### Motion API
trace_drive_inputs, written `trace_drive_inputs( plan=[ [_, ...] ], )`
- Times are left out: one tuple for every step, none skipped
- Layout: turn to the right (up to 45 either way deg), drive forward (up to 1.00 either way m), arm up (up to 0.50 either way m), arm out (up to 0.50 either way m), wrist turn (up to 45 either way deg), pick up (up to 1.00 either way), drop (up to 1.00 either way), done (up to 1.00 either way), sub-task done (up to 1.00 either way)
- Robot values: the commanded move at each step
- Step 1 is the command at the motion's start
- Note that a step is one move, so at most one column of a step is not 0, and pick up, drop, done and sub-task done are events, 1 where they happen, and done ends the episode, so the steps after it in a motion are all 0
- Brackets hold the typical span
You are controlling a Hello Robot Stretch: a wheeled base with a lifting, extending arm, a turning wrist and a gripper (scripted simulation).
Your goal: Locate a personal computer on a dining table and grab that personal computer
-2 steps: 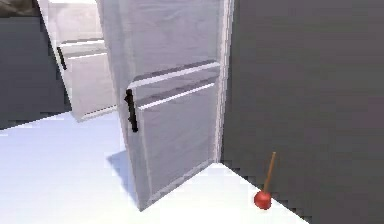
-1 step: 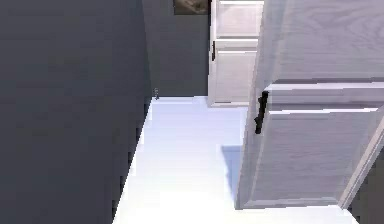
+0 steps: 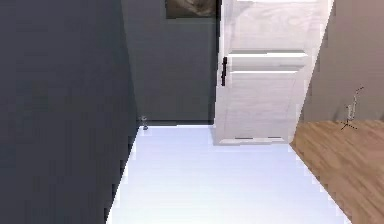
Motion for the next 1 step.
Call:
trace_drive_inputs(
  plan=[
    [-3.0, 0.00, 0.00, 0.00, 0.0, 0.00, 0.00, 0.00, 0.00]
  ],
)
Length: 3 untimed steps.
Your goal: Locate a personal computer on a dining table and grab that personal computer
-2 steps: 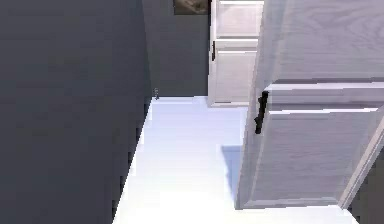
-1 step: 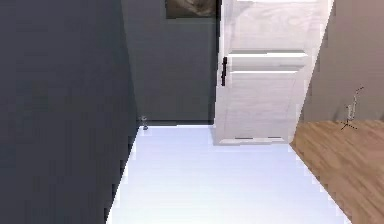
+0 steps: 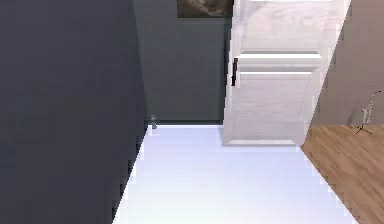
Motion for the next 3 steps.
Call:
trace_drive_inputs(
  plan=[
    [0.0, 0.30, 0.00, 0.00, 0.0, 0.00, 0.00, 0.00, 0.00],
    [-21.0, 0.00, 0.00, 0.00, 0.0, 0.00, 0.00, 0.00, 0.00],
    [0.0, 0.05, 0.00, 0.00, 0.0, 0.00, 0.00, 0.00, 0.00]
  ],
)
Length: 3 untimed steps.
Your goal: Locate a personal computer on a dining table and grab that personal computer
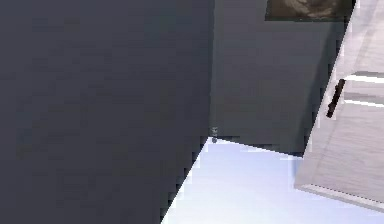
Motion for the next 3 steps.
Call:
trace_drive_inputs(
  plan=[
    [33.0, 0.00, 0.00, 0.00, 0.0, 0.00, 0.00, 0.00, 0.00],
    [0.0, 0.15, 0.00, 0.00, 0.0, 0.00, 0.00, 0.00, 0.00],
    [45.0, 0.00, 0.00, 0.00, 0.0, 0.00, 0.00, 0.00, 0.00]
  ],
)
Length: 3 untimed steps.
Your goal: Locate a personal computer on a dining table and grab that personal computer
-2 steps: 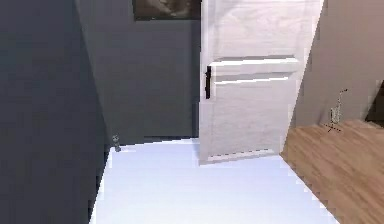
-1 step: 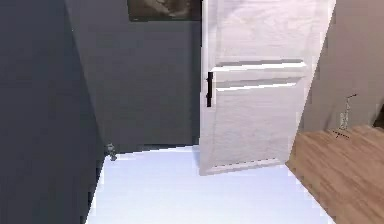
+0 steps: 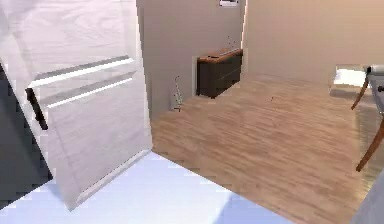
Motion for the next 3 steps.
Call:
trace_drive_inputs(
  plan=[
    [33.0, 0.00, 0.00, 0.00, 0.0, 0.00, 0.00, 0.00, 0.00],
    [0.0, 1.00, 0.00, 0.00, 0.0, 0.00, 0.00, 0.00, 0.00],
    [0.0, 0.60, 0.00, 0.00, 0.0, 0.00, 0.00, 0.00, 0.00]
  ],
)
